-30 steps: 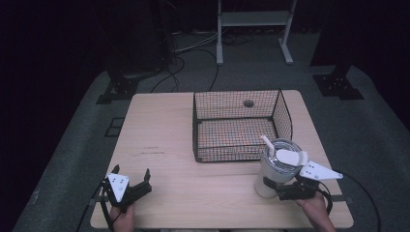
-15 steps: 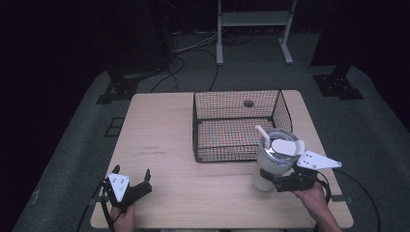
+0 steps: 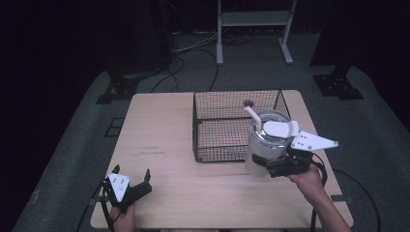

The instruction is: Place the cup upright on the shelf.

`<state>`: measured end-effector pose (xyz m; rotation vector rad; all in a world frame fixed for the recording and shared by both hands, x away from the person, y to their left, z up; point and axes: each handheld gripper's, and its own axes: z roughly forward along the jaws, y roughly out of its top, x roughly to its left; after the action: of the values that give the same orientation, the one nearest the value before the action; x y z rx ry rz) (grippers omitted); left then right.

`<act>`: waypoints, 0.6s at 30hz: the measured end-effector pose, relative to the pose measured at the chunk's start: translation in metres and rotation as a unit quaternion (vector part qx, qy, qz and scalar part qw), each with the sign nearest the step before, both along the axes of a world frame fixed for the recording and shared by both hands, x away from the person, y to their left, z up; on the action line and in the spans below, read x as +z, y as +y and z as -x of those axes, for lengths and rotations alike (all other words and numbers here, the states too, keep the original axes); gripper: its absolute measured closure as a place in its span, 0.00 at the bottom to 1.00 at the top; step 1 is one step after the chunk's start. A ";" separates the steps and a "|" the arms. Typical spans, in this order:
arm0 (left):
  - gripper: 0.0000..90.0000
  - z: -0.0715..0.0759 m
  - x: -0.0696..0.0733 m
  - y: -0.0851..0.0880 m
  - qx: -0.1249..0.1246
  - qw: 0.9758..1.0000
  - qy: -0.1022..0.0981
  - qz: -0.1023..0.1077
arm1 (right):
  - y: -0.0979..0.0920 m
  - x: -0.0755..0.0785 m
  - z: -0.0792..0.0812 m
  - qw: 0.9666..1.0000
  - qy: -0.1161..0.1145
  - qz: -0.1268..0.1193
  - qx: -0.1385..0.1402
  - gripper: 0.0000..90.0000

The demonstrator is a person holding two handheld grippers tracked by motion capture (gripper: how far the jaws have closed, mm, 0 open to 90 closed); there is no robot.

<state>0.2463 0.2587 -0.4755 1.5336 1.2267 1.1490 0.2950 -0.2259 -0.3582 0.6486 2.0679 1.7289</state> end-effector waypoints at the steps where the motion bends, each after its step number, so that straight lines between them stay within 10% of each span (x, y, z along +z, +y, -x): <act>1: 0.00 0.000 0.000 0.000 0.001 1.000 -0.001 0.000 | 0.001 0.004 -0.002 1.000 -0.003 0.001 0.004 0.08; 18: 0.00 -0.001 0.000 0.002 0.003 1.000 -0.003 -0.002 | 0.026 0.044 -0.049 1.000 0.000 -0.004 0.017 0.08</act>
<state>0.2471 0.2608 -0.4755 1.5292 1.2268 1.1592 0.3440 -0.1999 -0.3138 0.6207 2.0850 1.7561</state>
